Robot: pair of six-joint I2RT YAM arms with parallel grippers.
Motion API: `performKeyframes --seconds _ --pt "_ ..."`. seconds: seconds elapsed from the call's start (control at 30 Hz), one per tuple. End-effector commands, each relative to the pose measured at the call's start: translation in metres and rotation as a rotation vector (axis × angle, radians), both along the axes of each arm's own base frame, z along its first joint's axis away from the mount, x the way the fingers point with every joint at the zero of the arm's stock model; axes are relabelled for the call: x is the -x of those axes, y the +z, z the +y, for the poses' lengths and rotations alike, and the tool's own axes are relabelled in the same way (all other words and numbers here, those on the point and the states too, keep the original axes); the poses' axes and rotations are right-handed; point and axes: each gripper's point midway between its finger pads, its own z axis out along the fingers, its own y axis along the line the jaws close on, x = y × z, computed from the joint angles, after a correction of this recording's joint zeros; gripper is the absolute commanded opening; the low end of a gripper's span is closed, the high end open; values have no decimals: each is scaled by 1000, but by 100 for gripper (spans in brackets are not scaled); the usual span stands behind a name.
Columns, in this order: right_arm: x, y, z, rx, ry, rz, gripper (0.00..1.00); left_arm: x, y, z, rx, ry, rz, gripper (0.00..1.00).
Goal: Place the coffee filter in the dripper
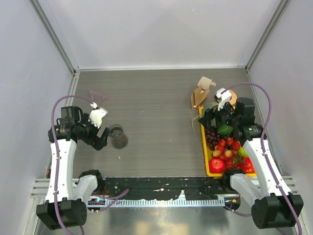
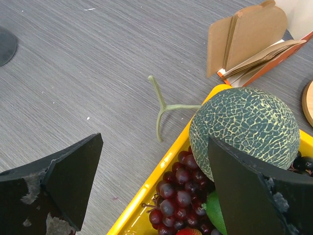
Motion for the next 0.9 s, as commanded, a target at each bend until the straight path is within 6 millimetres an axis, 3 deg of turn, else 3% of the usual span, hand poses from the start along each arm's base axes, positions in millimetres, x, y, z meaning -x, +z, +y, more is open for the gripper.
performKeyframes --seconds 0.0,0.17,0.3,0.67,0.77,0.87 --pt "-4 14 5 1 32 -44 96 25 -32 3 -48 -125 124 99" --pt "-5 11 6 3 33 -32 96 18 -51 6 -49 -134 177 99" --pt "-6 10 6 9 36 -33 96 8 -56 2 -20 -149 176 99" --pt "-4 7 7 23 53 -25 95 -36 -60 -45 26 -312 93 99" --pt "-4 6 7 25 54 -24 96 -49 -54 -57 46 -353 82 94" --pt "-4 7 9 18 66 -21 96 -61 -48 -84 112 -441 71 84"
